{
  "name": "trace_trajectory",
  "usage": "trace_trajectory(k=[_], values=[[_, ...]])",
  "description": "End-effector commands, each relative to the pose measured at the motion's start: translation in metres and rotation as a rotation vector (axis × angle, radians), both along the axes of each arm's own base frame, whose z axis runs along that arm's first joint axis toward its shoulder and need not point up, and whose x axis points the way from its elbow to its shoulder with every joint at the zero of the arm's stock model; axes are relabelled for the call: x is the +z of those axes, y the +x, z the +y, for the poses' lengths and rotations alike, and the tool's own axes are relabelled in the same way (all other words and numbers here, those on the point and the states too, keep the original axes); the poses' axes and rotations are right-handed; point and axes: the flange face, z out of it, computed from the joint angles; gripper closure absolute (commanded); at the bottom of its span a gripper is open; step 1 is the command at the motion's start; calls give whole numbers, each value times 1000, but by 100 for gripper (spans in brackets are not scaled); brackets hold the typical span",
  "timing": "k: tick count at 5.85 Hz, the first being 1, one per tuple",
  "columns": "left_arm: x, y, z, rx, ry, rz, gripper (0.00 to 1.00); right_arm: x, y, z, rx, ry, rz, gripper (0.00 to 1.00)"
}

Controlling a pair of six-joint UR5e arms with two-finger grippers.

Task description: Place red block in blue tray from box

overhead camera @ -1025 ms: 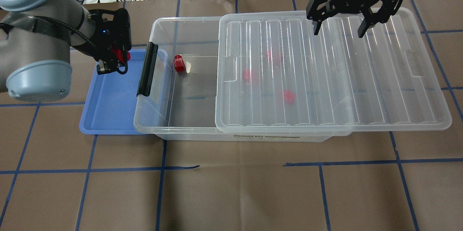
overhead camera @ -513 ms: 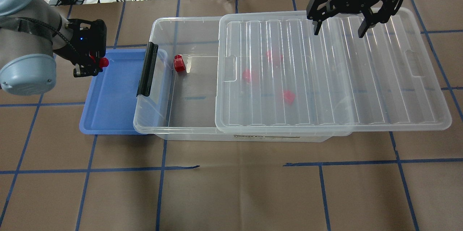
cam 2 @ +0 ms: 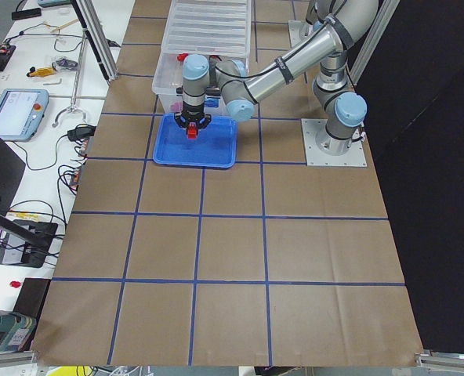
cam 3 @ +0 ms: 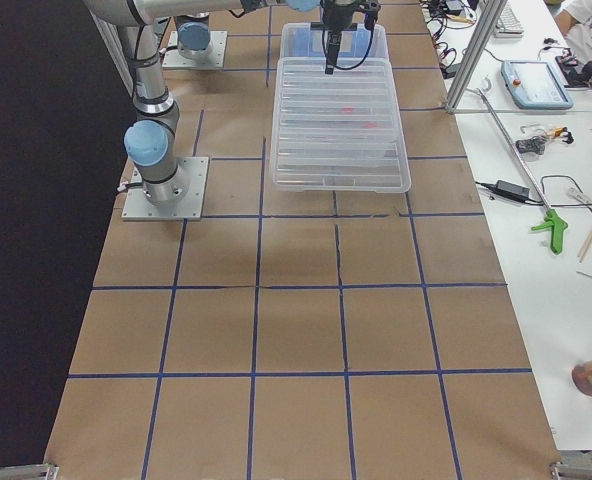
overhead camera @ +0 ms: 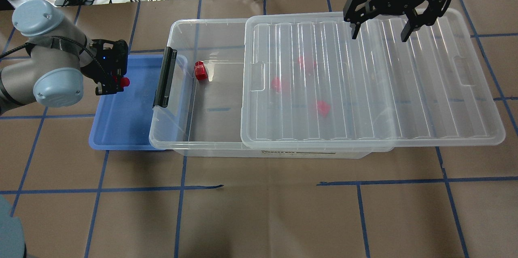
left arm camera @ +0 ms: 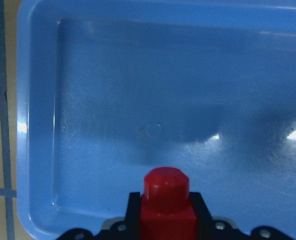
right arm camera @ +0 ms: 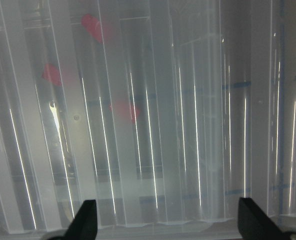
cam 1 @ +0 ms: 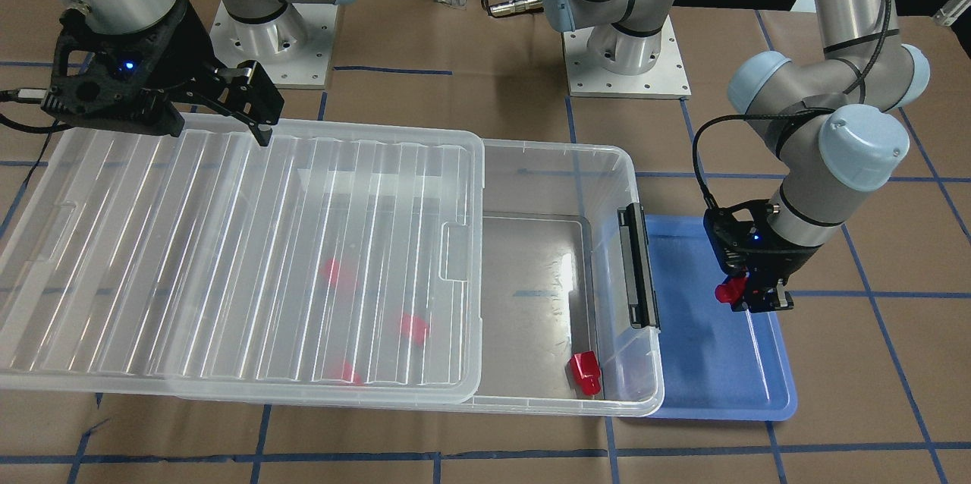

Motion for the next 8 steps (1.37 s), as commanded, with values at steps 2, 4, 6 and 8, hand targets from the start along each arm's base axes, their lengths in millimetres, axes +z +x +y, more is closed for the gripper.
trace_trajectory(k=[2, 4, 6, 8], values=[[-45, -1, -6, 11, 50, 41, 50, -1, -126, -20, 45, -5, 42, 0], [-53, -3, -8, 27, 51, 92, 15, -11, -238, -21, 43, 2, 34, 0], [-7, -16, 1, 37, 58, 91, 13, -66, -333, -43, 48, 32, 50, 0], [60, -47, 30, 238, 91, 115, 12, -124, -368, -44, 6, 0, 78, 0]])
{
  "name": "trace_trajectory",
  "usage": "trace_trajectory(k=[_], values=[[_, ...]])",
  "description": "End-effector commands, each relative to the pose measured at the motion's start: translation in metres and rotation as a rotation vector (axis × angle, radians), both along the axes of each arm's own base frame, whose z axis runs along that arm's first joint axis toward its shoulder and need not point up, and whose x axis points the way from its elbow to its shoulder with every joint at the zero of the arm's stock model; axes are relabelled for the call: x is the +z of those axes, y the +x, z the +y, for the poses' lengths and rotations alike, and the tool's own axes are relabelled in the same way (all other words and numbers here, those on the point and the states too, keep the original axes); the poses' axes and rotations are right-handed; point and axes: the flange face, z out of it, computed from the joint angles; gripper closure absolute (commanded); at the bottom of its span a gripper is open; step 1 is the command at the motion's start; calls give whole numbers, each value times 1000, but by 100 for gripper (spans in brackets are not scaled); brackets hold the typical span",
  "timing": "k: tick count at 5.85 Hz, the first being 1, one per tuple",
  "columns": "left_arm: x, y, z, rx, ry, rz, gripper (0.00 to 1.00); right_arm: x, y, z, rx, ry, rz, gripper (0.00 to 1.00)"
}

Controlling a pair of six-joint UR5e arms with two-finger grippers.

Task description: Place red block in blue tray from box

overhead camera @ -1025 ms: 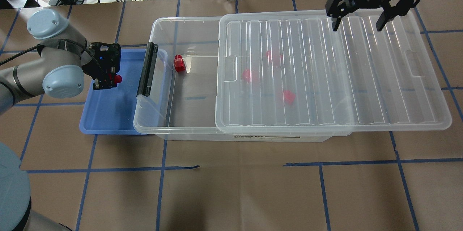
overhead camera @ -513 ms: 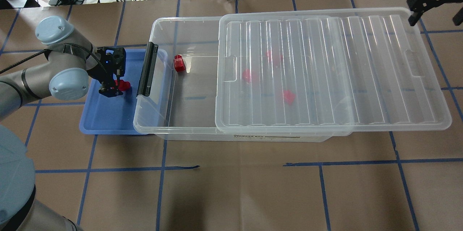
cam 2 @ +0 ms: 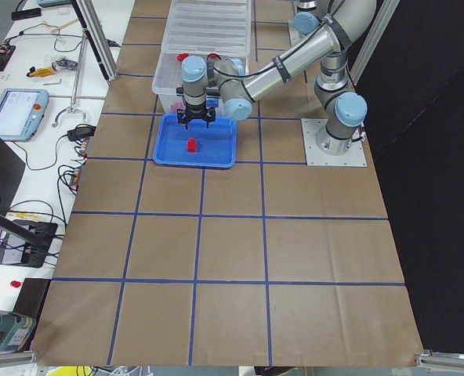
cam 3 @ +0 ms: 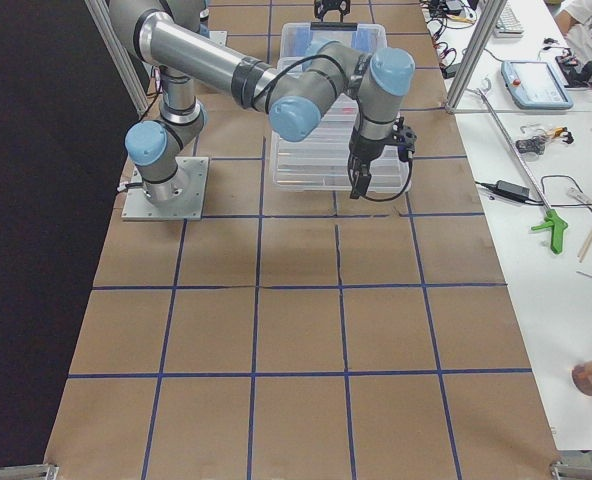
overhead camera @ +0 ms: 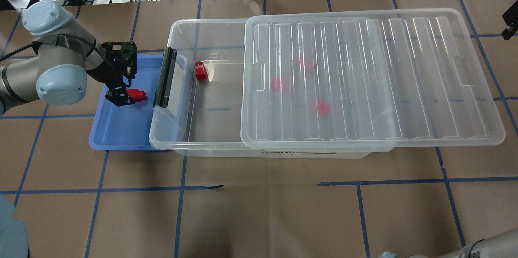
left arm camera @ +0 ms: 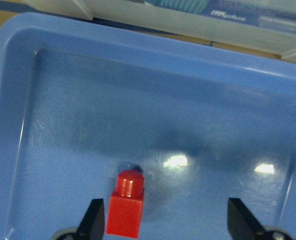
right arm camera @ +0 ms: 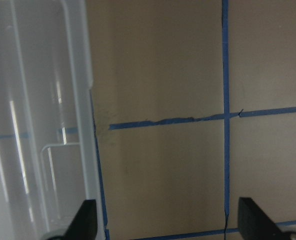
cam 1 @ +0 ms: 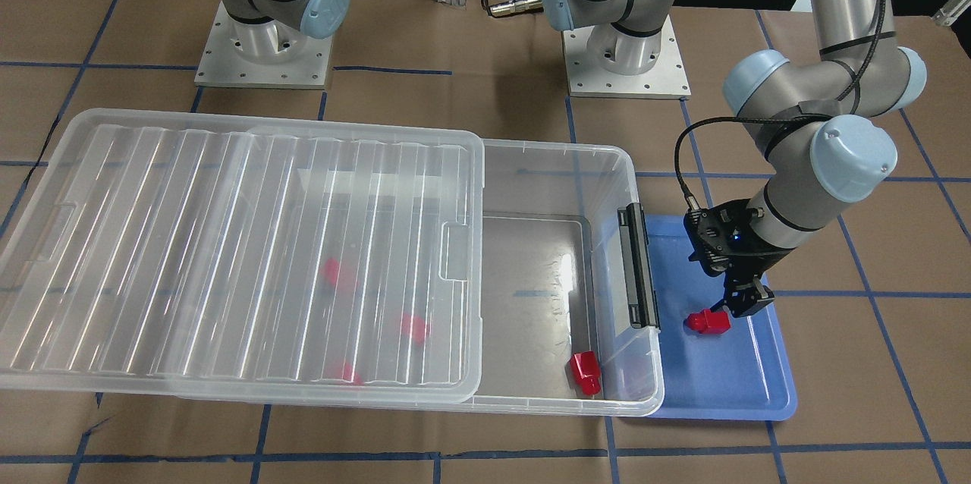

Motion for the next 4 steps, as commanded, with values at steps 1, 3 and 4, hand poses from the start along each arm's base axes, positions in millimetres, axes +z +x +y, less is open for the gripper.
trace_trajectory(k=[1, 3, 4], values=[[68, -48, 15, 201, 74, 17, 9, -67, -23, 16, -40, -46, 40, 0], [153, -98, 15, 352, 83, -88, 6, -75, -13, 40, -48, -7, 88, 0], [184, -115, 19, 444, 47, -133, 6, -70, -2, 45, -41, 4, 68, 0]])
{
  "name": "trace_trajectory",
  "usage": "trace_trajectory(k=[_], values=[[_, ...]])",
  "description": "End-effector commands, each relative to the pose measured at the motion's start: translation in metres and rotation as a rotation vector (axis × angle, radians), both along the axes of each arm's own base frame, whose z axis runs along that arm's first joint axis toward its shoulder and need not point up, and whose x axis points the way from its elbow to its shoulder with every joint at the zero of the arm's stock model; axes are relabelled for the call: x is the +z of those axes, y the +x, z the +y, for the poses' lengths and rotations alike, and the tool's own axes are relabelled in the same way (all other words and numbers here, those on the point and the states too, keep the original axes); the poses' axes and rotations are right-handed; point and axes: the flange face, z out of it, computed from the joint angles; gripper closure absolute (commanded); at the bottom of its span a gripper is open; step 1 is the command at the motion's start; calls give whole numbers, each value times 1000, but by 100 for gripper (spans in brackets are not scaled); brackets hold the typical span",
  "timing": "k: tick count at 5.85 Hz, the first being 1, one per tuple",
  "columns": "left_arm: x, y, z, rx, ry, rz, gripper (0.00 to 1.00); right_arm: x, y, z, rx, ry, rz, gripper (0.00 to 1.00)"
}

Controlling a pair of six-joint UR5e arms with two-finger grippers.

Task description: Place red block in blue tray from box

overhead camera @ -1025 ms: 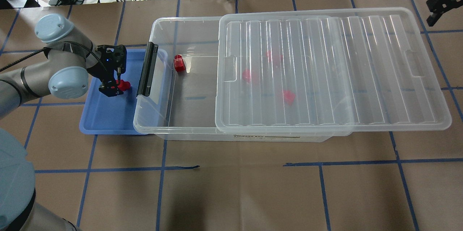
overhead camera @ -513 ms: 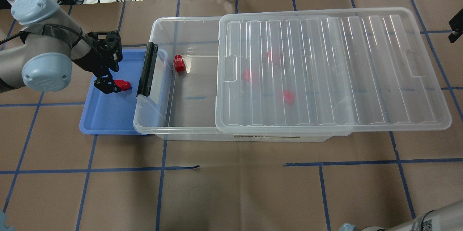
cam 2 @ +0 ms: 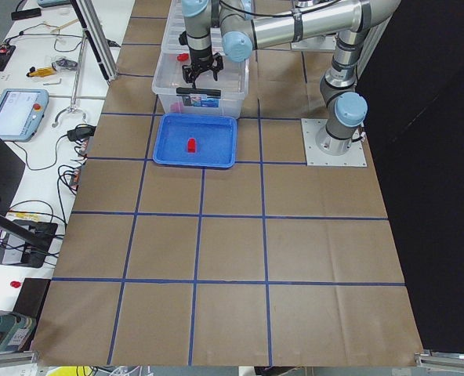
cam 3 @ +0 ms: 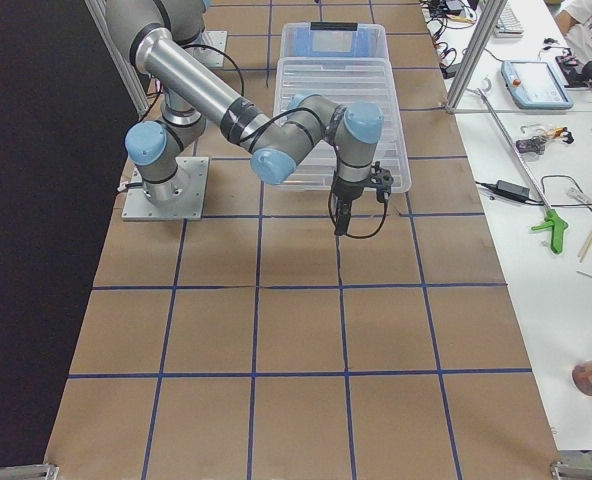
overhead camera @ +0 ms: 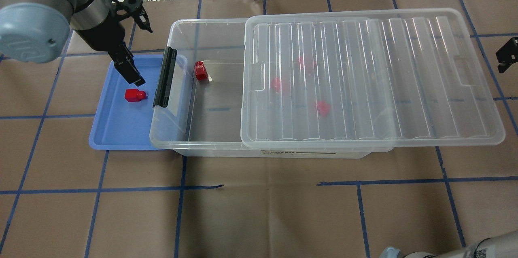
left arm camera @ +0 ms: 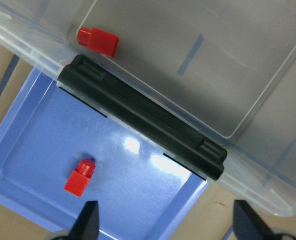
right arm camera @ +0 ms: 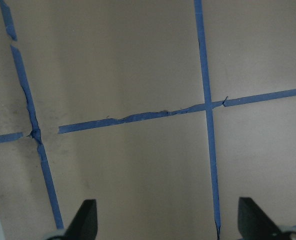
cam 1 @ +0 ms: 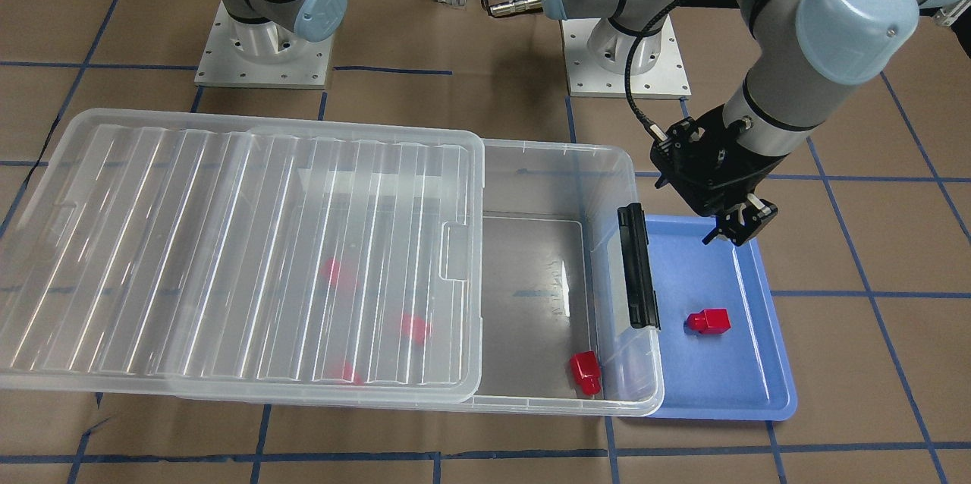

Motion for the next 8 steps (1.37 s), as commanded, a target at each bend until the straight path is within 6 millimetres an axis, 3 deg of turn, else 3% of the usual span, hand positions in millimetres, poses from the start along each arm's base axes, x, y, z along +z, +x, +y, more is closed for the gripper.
trace_trajectory(k=[1, 2, 3, 5, 6, 8], values=[[59, -36, 16, 196, -49, -53, 5, 1, 17, 8, 9, 28, -48, 0], [86, -51, 28, 303, -100, -34, 2, -1, 26, 5, 21, 19, -70, 0], [84, -49, 23, 400, -111, -41, 2, -10, 47, 4, 54, 34, -82, 0], [85, -51, 25, 663, -120, -20, 2, -9, 72, 15, 75, 25, -107, 0], [91, -55, 38, 734, -116, 3, 2, -12, 81, 15, 90, 28, -114, 0], [88, -58, 38, 826, -97, 34, 2, -12, 115, 7, 150, 25, -126, 0]])
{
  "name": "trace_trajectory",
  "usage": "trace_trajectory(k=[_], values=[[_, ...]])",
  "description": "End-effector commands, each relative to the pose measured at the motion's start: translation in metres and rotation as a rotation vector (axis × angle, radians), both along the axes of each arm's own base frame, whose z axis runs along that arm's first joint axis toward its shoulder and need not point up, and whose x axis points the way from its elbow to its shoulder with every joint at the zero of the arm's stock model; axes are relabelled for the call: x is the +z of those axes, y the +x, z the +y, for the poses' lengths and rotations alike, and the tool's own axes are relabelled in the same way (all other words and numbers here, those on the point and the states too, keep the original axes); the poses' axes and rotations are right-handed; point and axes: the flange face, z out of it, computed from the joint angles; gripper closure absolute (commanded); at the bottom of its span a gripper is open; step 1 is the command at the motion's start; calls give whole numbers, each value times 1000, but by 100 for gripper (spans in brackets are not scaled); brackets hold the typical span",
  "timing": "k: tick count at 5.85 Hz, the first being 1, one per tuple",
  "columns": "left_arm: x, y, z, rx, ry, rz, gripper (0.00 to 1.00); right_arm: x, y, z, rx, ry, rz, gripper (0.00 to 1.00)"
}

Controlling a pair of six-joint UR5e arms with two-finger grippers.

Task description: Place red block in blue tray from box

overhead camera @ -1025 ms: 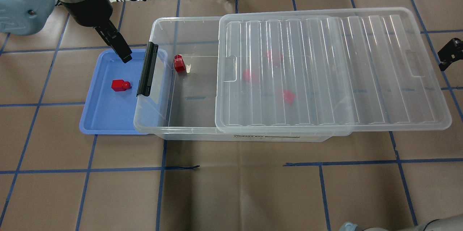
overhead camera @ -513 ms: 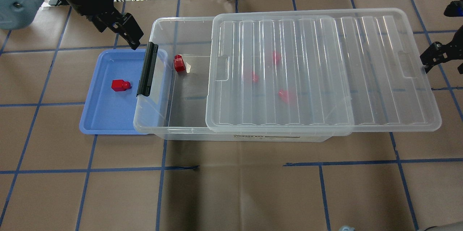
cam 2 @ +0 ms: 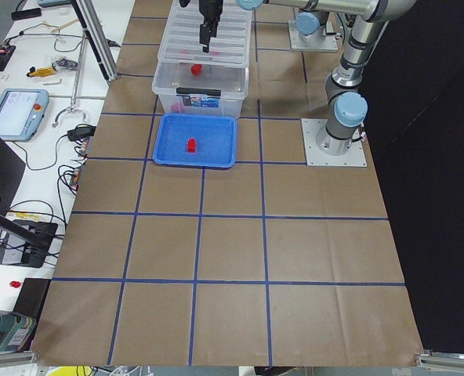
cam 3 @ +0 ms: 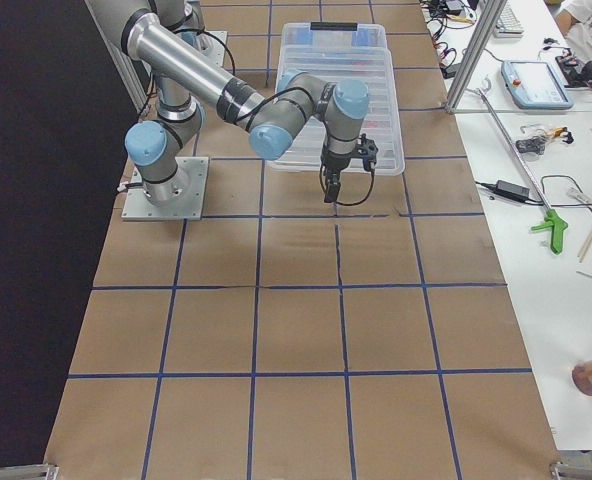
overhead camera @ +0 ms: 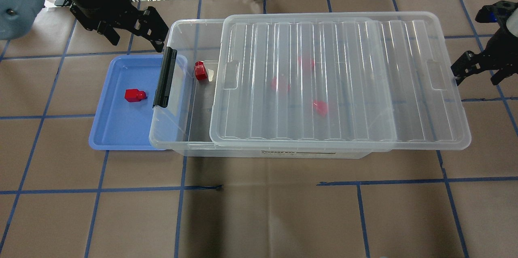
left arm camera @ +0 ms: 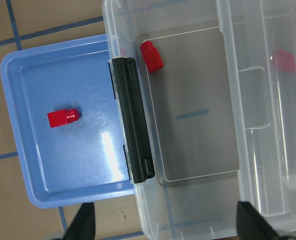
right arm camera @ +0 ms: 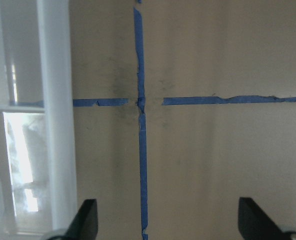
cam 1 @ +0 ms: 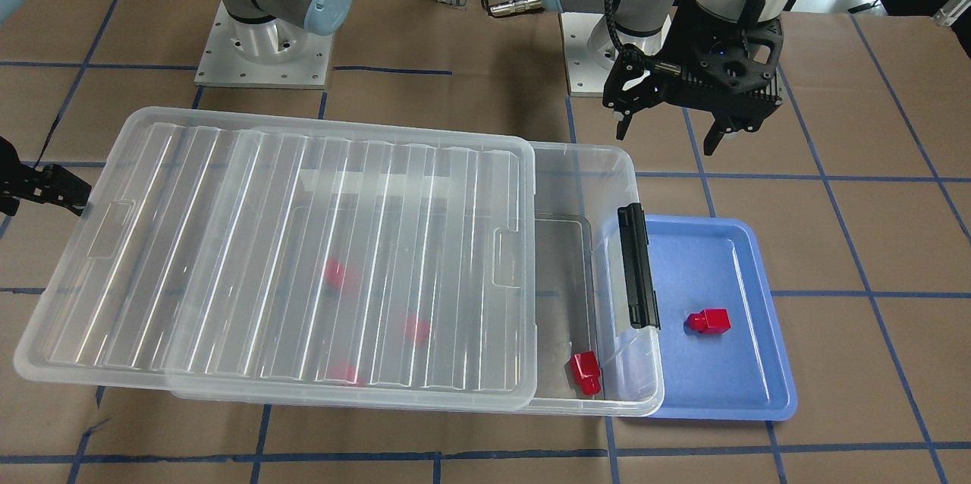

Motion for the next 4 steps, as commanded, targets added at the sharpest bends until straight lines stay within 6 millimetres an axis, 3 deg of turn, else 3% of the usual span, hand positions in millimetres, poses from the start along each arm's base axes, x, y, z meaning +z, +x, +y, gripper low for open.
trace_trajectory(k=[1, 4], values=[[0, -1, 2, 23, 1, 4, 2, 0, 23, -5, 42, -4, -5, 0], [0, 0, 2, 10, -2, -1, 2, 0, 70, -12, 77, -20, -40, 0]])
